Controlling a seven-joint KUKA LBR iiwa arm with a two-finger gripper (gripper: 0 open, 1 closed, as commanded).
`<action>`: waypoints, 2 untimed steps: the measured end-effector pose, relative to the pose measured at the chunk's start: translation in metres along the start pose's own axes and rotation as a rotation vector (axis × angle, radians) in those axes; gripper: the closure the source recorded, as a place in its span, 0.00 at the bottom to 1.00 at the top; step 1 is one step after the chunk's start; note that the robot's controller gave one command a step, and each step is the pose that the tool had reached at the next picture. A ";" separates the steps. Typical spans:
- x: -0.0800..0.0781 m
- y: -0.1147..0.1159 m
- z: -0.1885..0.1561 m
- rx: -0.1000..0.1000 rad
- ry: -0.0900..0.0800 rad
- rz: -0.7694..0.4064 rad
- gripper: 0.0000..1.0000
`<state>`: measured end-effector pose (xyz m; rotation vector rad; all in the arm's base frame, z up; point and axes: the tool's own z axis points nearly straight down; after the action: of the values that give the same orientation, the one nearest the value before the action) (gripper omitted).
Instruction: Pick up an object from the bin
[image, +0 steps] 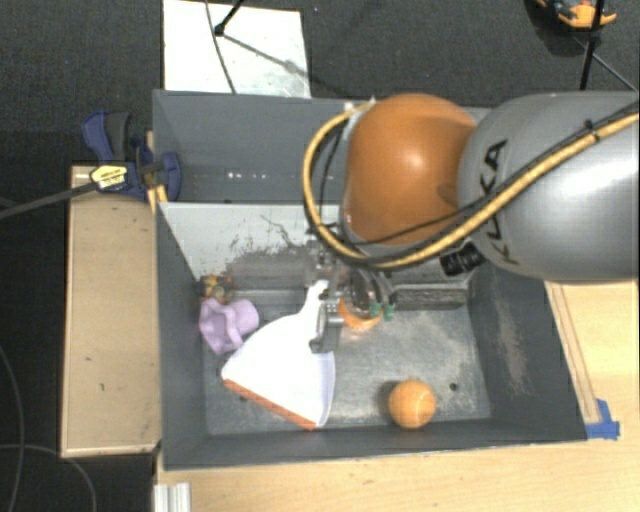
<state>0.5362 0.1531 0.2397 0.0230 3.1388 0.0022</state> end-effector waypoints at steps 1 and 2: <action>0.000 0.000 0.000 0.000 0.000 0.000 0.00; -0.016 -0.018 0.037 -0.003 -0.010 -0.049 0.00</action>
Offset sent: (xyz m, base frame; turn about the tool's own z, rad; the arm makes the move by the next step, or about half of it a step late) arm 0.0391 -0.0574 -0.1141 -0.0978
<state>0.5523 0.1347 0.2025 -0.0539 3.1288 0.0067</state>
